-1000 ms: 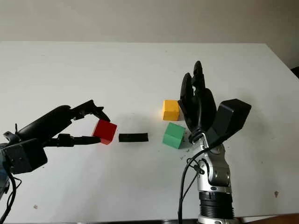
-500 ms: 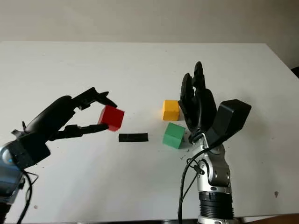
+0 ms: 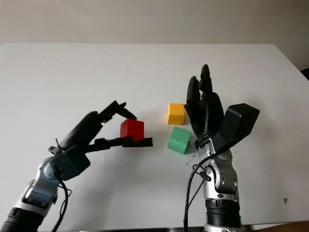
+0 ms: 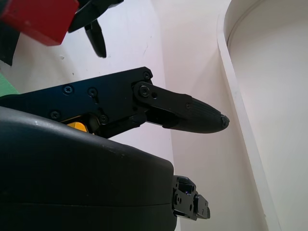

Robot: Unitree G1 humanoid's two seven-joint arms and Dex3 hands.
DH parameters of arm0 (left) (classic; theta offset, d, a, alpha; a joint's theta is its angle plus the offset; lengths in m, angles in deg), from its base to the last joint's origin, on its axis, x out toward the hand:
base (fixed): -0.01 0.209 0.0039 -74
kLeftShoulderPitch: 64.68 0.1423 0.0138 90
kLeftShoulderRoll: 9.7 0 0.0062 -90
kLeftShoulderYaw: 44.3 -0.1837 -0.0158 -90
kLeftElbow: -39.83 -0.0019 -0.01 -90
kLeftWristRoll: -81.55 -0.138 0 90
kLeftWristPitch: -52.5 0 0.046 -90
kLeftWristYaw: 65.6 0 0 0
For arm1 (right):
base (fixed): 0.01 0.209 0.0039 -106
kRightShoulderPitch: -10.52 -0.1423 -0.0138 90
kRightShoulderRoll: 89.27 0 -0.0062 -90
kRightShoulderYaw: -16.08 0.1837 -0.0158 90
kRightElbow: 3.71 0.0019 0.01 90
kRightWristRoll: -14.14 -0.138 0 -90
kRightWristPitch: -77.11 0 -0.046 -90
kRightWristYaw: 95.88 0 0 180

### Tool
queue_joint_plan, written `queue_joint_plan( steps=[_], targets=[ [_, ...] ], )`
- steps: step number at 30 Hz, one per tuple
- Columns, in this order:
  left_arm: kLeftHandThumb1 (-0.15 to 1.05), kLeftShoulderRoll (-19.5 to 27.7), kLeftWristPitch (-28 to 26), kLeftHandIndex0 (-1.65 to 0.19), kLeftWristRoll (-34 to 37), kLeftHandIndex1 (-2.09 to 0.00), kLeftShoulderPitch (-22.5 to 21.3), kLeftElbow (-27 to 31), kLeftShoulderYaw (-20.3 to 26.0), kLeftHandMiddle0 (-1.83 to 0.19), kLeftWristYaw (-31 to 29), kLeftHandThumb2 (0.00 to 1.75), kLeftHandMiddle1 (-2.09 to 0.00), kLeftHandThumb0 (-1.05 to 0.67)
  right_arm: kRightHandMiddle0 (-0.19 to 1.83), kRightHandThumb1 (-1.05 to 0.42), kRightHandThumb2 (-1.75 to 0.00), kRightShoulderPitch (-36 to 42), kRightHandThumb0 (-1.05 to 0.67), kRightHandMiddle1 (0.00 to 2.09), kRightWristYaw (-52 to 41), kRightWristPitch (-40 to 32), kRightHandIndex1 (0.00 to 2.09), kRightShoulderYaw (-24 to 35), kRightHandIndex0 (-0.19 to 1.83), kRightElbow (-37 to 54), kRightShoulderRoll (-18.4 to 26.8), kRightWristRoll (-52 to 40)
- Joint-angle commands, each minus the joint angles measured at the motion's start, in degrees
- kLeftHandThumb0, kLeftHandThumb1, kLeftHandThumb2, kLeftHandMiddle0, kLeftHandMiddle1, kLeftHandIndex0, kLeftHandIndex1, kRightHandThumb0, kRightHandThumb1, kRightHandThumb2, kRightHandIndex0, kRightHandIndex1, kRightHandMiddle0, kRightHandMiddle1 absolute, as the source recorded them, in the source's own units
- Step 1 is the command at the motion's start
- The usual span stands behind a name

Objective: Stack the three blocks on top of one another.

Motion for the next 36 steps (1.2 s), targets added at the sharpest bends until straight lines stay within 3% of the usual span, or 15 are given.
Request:
queue_joint_plan(
  steps=[1, 8, 24, 27, 33, 36],
  targets=[
    [1.05, -0.6, -0.1, -0.23, 0.3, -1.52, -1.2, 0.4, -0.7, -0.17, -0.6, 0.07, -0.05, -0.49, -0.19, -1.05, -0.63, 0.1, -0.58, 0.0, 0.0, 0.5, 0.0, 0.3, -0.19, 0.7, 0.0, -0.6],
    [1.03, -0.7, -0.9, -0.25, 0.2, -1.5, -1.3, 0.5, -1.4, -0.19, -2.3, 0.05, -0.06, -0.47, -0.19, -1.05, -0.63, 0.2, -0.58, 0.0, 0.4, 0.5, 0.0, 0.1, -0.19, 0.8, -0.1, -0.3],
    [1.03, -0.9, -1.3, -0.23, -2.0, -1.49, -1.6, -0.9, -1.7, -0.18, 0.4, 0.05, -0.05, -0.45, -0.19, -1.05, -0.63, 0.3, -0.58, 0.0, 0.2, 0.8, 0.0, 0.3, -0.19, 0.6, -0.2, -0.6],
    [1.04, -0.5, -3.0, -0.21, -4.4, -1.38, -1.6, -0.1, -2.1, -0.16, 1.4, 0.05, -0.05, -0.44, -0.19, -1.05, -0.62, 0.3, -0.59, 0.0, 0.0, 0.7, 0.0, 0.2, -0.19, 0.7, 0.0, -0.6],
    [1.05, 0.3, -4.8, -0.09, -8.1, -0.67, -1.7, 1.2, -2.8, -0.01, 1.9, 0.06, -0.05, -0.52, -0.19, -1.05, -0.64, 0.4, -0.58, 0.0, -0.3, 0.8, 0.0, 0.1, -0.19, 0.9, 0.0, -0.5],
    [1.05, 0.4, -5.0, -0.06, -8.7, -0.52, -1.7, 1.3, -2.8, 0.03, 2.1, 0.06, -0.04, -0.53, -0.19, -1.05, -0.63, 0.4, -0.59, 0.0, 0.0, 0.5, 0.0, 0.1, -0.19, 1.0, -0.1, -0.4]
  ],
)
